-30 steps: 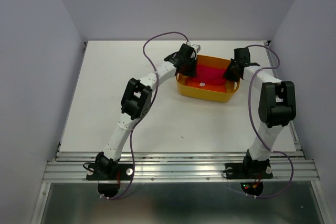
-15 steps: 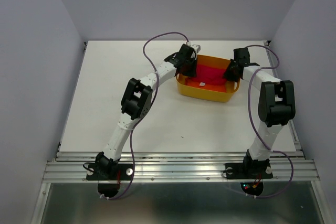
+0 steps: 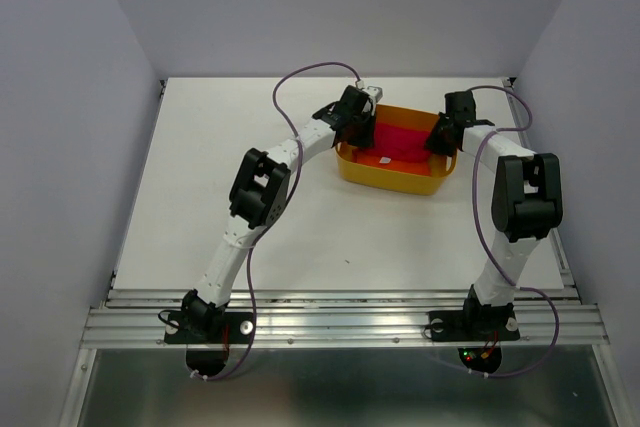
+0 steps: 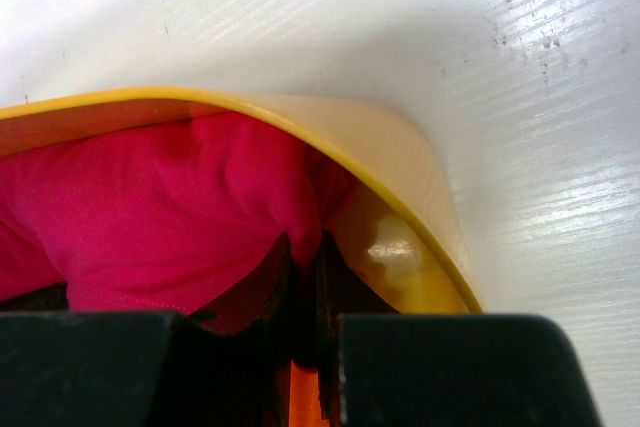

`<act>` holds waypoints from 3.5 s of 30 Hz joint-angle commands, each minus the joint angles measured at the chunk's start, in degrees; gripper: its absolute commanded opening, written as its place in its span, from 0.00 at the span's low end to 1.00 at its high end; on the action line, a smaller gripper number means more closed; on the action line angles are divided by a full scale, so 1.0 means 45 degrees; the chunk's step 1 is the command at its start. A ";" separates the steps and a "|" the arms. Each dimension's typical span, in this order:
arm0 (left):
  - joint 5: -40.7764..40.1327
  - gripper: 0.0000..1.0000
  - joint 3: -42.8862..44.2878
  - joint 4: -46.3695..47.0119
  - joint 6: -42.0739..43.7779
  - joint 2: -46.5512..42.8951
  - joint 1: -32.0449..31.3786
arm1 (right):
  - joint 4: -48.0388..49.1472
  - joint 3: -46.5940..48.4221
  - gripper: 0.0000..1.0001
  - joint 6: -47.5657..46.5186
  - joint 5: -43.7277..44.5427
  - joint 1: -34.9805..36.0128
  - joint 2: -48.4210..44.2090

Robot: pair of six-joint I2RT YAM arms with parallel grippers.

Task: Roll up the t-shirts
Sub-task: Place the T-shirt in the bin.

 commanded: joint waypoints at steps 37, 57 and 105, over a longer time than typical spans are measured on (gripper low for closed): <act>-0.0218 0.00 -0.0490 -0.0249 0.0285 -0.0967 -0.0095 | 0.0010 0.0313 0.01 -0.0556 0.1123 -0.0155 -0.0409; -0.0297 0.00 0.0290 0.0357 0.0363 -0.1301 0.0081 | 0.0049 0.1583 0.01 -0.0322 0.1573 -0.0155 -0.0391; -0.0571 0.65 0.0134 -0.1030 0.0676 -0.3429 0.0120 | -0.0654 0.1817 0.53 -0.0342 -0.0497 -0.0155 -0.2325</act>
